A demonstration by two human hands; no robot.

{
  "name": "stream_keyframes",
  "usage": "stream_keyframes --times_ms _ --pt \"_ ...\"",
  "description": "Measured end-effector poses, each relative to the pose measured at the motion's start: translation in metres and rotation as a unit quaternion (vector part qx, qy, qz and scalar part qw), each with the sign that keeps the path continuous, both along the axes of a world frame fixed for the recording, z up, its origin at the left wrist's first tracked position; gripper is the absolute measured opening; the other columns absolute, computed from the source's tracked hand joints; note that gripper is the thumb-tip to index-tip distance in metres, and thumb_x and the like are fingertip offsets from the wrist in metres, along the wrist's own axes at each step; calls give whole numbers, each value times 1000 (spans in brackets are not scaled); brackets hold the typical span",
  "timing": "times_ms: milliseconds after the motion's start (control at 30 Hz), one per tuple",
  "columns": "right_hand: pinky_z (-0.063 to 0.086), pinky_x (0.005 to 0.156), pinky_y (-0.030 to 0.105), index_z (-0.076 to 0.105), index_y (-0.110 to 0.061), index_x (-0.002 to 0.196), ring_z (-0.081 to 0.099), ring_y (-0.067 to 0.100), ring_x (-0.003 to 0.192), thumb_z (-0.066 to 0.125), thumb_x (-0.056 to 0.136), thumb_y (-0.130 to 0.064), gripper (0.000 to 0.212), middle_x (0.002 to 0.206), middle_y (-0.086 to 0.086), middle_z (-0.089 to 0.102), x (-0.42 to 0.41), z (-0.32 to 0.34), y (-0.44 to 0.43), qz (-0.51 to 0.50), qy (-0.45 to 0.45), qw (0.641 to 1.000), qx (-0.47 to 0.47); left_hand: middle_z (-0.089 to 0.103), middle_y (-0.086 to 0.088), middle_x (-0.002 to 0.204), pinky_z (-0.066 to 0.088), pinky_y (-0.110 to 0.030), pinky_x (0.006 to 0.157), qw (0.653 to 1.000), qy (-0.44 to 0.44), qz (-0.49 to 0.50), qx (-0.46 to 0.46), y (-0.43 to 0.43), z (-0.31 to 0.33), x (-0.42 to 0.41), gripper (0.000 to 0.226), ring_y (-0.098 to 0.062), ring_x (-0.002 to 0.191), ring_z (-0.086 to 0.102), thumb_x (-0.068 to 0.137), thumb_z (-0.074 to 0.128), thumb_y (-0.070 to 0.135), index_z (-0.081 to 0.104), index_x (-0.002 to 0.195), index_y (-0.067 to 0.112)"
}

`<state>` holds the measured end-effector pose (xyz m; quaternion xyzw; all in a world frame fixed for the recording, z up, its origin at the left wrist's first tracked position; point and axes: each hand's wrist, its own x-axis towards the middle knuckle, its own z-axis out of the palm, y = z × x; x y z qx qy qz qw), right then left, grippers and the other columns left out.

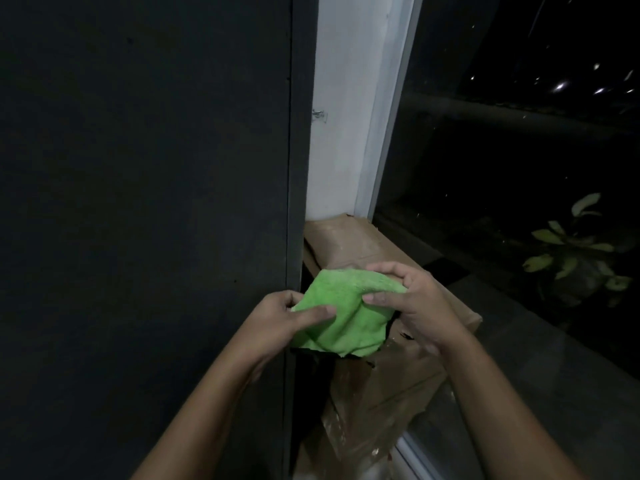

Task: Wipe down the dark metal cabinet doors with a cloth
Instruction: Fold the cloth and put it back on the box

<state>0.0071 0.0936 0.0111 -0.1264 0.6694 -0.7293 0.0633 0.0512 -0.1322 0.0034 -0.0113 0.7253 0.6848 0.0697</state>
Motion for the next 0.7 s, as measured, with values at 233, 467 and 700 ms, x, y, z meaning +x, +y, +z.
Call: stream_keyframes --times_ms 233,467,700 --pt "58 78 29 74 0 103 72 23 93 78 69 6 35 100 13 76 17 22 -2 -12 52 997 61 73 -5 81 57 -28 58 991 82 20 -106 -7 5 6 58 -14 70 72 57 96 32 60 101 17" --pt "58 74 37 67 -17 116 69 26 93 83 70 -8 50 105 14 69 14 14 1 -70 28 996 42 66 16 119 56 -37 91 983 125 -84 -100 16 -15 0 77 -7 109 65 58 92 40 56 125 51" --pt "58 83 33 38 -28 143 66 23 111 83 68 9 95 130 18 58 2 -7 15 15 28 991 131 69 17 95 50 -54 90 985 121 42 -117 36 -32 -24 33 -10 96 65 67 65 59 58 97 50"
